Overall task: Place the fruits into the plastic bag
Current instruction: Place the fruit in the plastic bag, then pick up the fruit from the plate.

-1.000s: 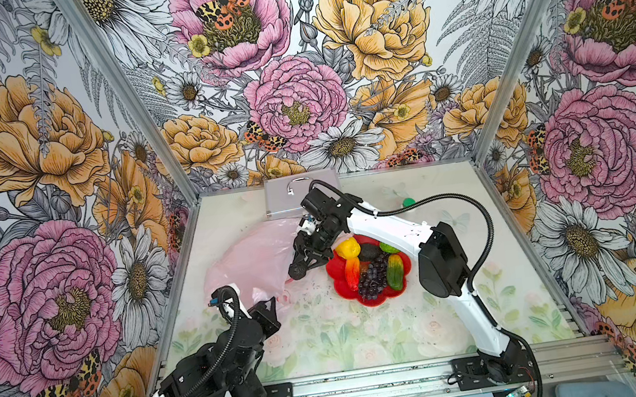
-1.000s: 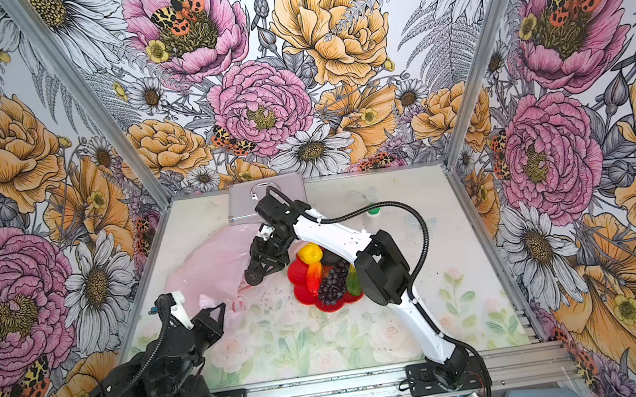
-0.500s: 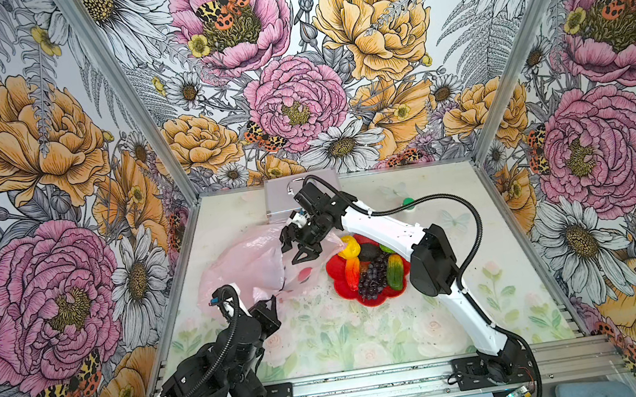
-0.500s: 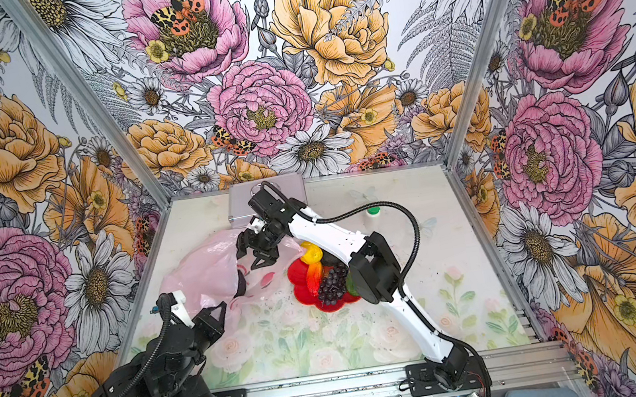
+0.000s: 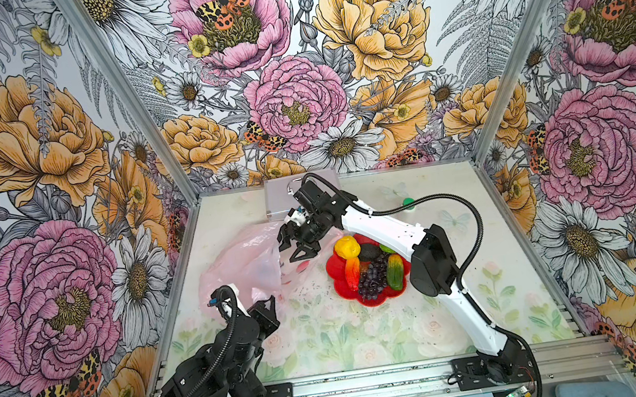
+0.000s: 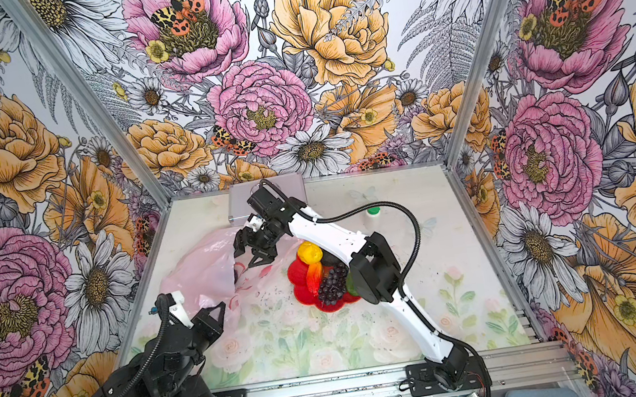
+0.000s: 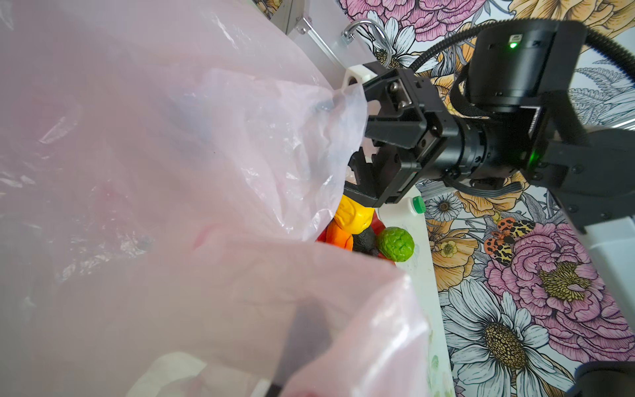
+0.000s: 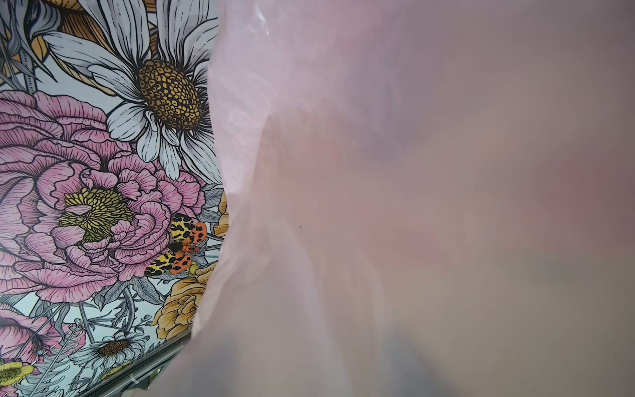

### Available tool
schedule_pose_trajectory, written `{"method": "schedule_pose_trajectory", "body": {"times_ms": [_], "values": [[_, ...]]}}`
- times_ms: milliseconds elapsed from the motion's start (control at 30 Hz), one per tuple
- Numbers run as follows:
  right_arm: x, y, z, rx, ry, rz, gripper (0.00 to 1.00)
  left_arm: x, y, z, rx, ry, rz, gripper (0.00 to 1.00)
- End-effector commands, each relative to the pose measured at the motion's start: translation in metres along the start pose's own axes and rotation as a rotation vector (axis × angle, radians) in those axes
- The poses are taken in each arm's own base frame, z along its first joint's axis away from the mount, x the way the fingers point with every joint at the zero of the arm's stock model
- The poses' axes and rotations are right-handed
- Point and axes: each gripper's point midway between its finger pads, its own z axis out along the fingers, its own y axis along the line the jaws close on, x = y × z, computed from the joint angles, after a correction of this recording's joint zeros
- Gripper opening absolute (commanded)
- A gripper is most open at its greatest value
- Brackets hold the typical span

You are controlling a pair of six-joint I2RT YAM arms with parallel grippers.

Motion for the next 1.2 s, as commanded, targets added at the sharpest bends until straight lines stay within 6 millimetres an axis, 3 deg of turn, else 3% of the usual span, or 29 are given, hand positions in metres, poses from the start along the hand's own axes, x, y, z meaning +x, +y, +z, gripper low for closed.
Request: {"method": "schedule_pose_trajectory", "body": {"times_ms": [0,300,500,733,867,900,1067,1167], "values": [[0.008,0.01,-0.011,0.001,-0.02,-0.051,0.69,0.001,0.002,0.0,0.005,0.0,0.004,0.0],[0.025,0.001,-0.049,0.04,-0.067,-0.079,0.68,-0.001,0.008,0.002,-0.011,-0.024,-0.02,0.0],[0.047,0.003,-0.083,0.034,-0.09,-0.104,0.68,-0.002,0.009,0.003,-0.024,-0.032,-0.027,0.0],[0.067,-0.001,-0.134,0.051,-0.181,-0.149,0.72,-0.005,0.008,0.003,-0.037,-0.041,-0.021,0.0],[0.07,-0.032,-0.173,0.164,-0.285,-0.159,0.84,-0.007,0.007,0.002,-0.034,-0.047,-0.026,0.0],[0.073,-0.045,-0.182,0.212,-0.304,-0.155,0.98,-0.007,0.007,0.002,-0.035,-0.048,-0.027,0.0],[0.086,-0.112,-0.224,0.524,-0.353,-0.13,0.99,-0.006,0.008,0.002,-0.032,-0.043,-0.033,0.0],[0.082,-0.144,-0.249,0.665,-0.384,-0.106,0.99,-0.006,0.007,0.002,-0.029,-0.045,-0.037,0.0]]}}
